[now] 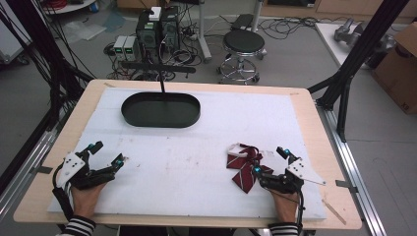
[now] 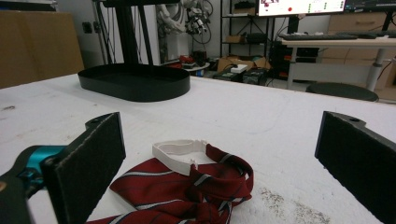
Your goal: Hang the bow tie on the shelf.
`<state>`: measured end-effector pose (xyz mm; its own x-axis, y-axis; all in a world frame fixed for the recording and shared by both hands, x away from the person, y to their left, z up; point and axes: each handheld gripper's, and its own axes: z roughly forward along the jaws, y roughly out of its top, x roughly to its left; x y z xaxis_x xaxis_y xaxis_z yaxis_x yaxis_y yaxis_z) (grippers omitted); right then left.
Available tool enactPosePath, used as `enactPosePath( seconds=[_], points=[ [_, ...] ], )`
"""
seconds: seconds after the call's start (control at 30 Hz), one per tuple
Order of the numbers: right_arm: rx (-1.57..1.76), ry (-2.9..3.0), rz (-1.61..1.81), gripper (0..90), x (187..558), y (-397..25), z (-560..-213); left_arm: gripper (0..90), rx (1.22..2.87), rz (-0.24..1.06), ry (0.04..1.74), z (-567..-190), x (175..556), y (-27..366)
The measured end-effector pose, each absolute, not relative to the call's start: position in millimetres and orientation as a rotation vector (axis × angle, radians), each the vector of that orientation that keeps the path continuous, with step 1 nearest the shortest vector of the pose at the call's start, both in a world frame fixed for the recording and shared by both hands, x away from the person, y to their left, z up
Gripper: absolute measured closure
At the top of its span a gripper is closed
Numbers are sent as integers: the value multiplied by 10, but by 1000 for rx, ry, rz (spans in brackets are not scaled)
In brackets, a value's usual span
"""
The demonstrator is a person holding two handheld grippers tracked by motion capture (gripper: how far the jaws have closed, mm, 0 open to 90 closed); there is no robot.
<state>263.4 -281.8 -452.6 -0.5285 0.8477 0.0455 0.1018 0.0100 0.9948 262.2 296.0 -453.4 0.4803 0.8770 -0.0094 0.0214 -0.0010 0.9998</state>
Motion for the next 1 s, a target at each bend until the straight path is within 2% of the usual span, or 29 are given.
enactPosePath(
  seconds=[1.0],
  points=[
    [1029, 1683, 1619, 7, 2656, -2881, -4485, 125, 1420, 819, 857, -4531, 2629, 2957]
  ],
)
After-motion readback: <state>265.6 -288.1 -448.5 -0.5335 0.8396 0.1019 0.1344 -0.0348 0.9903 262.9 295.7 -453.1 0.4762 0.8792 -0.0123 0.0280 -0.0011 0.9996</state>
